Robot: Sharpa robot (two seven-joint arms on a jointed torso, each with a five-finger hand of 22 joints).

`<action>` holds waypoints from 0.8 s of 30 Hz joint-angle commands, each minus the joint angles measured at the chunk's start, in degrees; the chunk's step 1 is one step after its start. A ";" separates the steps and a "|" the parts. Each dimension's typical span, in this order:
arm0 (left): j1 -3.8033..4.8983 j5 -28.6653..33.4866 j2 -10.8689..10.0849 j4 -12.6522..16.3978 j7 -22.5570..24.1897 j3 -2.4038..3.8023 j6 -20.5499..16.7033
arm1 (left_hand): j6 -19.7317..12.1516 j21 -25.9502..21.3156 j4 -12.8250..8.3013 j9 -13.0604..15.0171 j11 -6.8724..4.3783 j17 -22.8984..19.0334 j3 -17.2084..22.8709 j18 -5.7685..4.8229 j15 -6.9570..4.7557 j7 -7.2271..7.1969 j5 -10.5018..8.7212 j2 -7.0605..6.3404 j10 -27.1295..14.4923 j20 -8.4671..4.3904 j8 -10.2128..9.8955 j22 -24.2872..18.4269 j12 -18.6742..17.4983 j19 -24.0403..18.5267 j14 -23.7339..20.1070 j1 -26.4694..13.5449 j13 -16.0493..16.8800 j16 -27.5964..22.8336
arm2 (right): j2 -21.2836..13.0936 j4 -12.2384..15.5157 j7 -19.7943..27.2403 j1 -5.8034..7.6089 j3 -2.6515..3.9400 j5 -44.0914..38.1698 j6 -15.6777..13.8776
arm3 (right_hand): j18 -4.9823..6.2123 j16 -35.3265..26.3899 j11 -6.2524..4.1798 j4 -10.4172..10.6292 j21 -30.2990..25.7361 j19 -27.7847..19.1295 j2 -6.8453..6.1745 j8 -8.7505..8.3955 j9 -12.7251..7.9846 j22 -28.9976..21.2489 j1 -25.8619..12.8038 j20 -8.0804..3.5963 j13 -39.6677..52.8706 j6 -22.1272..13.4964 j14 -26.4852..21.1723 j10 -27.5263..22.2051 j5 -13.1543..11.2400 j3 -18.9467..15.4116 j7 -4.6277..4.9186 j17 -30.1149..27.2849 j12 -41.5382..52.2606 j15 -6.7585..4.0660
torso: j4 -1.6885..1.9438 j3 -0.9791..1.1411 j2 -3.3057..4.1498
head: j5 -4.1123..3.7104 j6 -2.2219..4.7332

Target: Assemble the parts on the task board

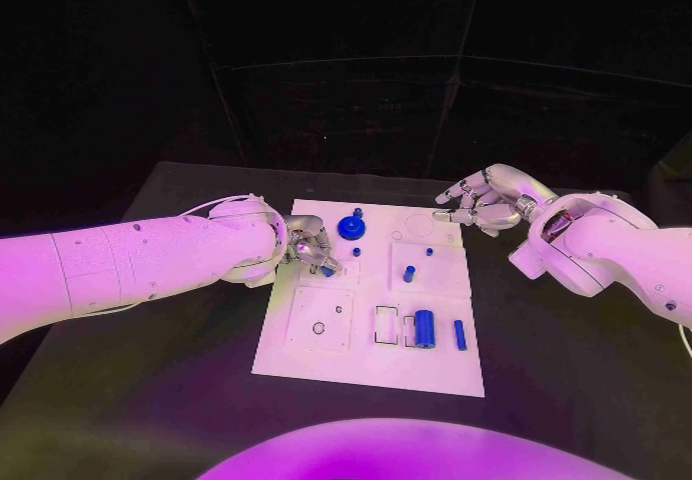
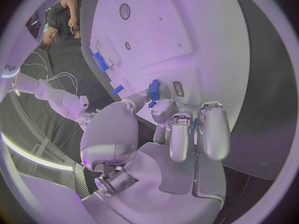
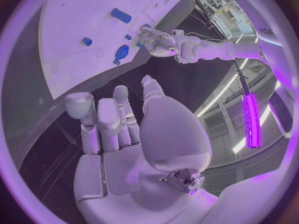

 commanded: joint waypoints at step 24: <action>-0.83 4.14 -3.13 5.34 2.07 -0.03 -21.73 | -0.63 -0.01 -2.70 0.22 -0.08 15.07 3.94 -1.05 -0.12 0.15 0.28 1.72 0.15 -0.16 0.57 -0.02 -0.48 1.27 6.04 3.57 -0.39 0.19 | -0.21 -0.10 0.46 0.10 0.02 0.12 0.19 | 0.57 -0.43 0.09 0.34 -0.37 -0.44 0.41 0.31 0.05 -0.18 -0.39 0.09 -0.16 -0.18 -0.17 -0.31 0.36 -0.42 -0.08 -0.13 -0.36 -0.06 | 0.33 0.19 -0.19 | 0.13 -0.08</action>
